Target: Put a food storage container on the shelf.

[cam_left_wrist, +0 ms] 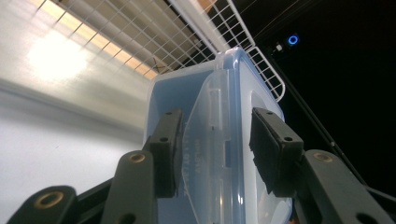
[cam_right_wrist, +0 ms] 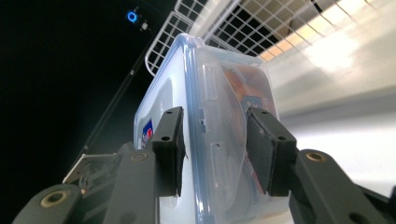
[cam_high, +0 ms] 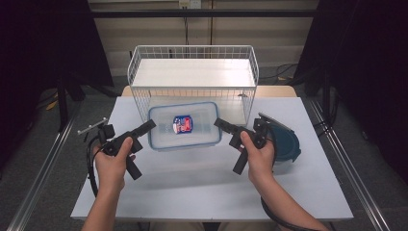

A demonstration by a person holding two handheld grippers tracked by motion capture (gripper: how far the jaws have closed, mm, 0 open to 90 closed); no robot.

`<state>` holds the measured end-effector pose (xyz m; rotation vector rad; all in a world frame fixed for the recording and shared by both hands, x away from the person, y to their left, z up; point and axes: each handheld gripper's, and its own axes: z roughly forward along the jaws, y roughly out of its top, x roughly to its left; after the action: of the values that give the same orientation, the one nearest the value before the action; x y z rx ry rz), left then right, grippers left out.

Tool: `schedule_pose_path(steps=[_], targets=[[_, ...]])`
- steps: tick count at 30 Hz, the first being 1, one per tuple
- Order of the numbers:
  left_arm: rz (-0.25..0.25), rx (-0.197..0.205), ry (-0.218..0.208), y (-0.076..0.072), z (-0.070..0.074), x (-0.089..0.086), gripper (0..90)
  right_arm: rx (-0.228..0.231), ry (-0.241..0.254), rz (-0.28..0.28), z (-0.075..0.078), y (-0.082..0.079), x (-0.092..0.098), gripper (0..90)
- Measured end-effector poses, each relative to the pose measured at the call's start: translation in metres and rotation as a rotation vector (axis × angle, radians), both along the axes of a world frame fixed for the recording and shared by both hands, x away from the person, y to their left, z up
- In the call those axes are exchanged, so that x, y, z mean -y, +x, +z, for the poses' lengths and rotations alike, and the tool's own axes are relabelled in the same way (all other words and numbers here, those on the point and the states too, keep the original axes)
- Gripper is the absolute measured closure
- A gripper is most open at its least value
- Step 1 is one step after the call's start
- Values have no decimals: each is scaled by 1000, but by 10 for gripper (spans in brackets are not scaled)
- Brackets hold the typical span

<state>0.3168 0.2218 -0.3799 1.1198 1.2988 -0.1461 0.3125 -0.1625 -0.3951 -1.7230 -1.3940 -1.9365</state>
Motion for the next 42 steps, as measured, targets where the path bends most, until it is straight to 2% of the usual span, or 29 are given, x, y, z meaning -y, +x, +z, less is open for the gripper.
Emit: schedule_pose_path(steps=[2,3,7,9,10,12,24,28,29,32,33,42], targets=[[-13,10,9,2,4,0,557,-3,10,0,4,1,1,585],[2,13,3,3,7,2,558,9,13,-9,5,1,1,585],[4,21,6,6,17,3,563,18,31,-19,12,4,3,585],[-1,30,-5,9,20,4,564,22,32,-18,15,6,4,585],[-10,37,2,10,22,4,565,30,37,-23,17,7,4,585],[1,30,-5,12,25,6,564,32,37,-27,20,8,5,584],[2,53,-32,24,39,9,571,48,46,-45,33,17,8,584],[-9,67,-24,26,44,8,574,55,64,-55,37,20,7,585],[0,63,-36,27,46,9,575,57,68,-57,37,21,7,585],[-8,73,-24,28,50,8,575,61,79,-57,40,22,7,586],[3,74,-33,29,52,9,575,64,81,-58,41,22,7,586],[-4,75,-44,37,54,11,576,74,81,-72,49,28,10,590]])
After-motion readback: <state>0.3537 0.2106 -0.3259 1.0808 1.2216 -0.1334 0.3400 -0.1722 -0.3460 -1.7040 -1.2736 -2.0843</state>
